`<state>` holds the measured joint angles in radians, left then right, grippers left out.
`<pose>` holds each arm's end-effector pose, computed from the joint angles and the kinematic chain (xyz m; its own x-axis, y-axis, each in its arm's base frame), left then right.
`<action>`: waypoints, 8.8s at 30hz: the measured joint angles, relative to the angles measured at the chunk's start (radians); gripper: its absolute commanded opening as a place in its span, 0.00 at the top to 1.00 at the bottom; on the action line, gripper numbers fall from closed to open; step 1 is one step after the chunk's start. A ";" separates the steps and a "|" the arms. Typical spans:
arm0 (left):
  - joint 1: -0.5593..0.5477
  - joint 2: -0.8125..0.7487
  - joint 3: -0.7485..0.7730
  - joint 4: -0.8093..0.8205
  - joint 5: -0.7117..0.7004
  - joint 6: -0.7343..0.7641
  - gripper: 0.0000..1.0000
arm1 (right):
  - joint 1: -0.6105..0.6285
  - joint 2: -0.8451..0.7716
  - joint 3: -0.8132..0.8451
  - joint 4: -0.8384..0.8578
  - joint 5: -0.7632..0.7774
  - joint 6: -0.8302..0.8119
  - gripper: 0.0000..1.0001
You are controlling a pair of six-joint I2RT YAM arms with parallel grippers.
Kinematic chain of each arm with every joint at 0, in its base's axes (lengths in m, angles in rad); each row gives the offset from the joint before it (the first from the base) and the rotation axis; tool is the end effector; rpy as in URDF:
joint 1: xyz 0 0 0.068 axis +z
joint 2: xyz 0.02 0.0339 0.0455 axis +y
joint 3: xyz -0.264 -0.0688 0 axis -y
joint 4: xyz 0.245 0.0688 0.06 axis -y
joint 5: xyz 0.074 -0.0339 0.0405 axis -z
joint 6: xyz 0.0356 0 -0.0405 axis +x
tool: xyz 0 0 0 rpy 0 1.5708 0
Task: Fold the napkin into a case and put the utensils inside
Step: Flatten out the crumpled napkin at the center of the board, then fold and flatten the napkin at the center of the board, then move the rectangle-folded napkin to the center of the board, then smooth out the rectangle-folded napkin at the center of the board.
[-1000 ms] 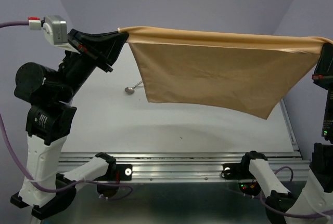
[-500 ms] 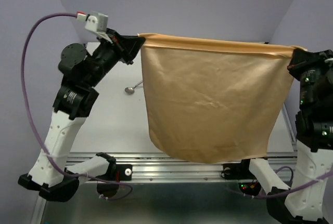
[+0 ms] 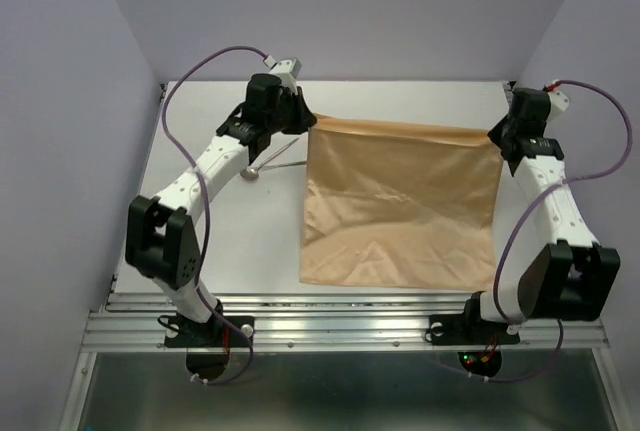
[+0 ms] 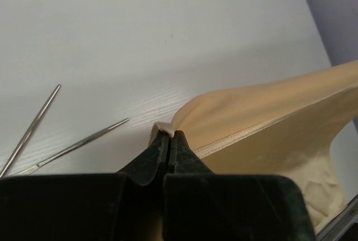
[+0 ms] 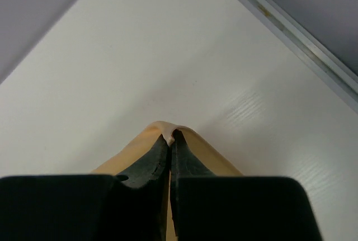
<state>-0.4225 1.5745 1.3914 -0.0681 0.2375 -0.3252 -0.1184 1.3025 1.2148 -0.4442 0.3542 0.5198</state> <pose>0.3413 -0.1626 0.3649 -0.4086 -0.1568 -0.8992 0.5022 0.7840 -0.3649 0.2884 -0.0467 0.3519 -0.2346 0.4971 -0.8354 0.6039 0.7479 0.2754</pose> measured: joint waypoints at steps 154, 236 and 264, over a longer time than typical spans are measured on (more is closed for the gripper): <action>0.034 0.598 0.186 -0.122 -0.072 -0.080 1.00 | 0.016 0.454 -0.182 0.130 -0.205 0.102 0.91; -0.030 0.871 0.642 -0.263 0.047 -0.111 1.00 | 0.316 0.958 0.498 0.090 -0.439 0.248 0.93; 0.047 0.792 0.526 -0.278 0.033 -0.031 1.00 | 0.017 0.838 0.294 0.161 -0.448 0.167 0.97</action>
<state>-0.3752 2.3669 1.9175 -0.3462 0.2703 -0.3561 -0.1013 2.1407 1.5093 -0.2832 -0.0937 0.6868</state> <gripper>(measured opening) 0.022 0.040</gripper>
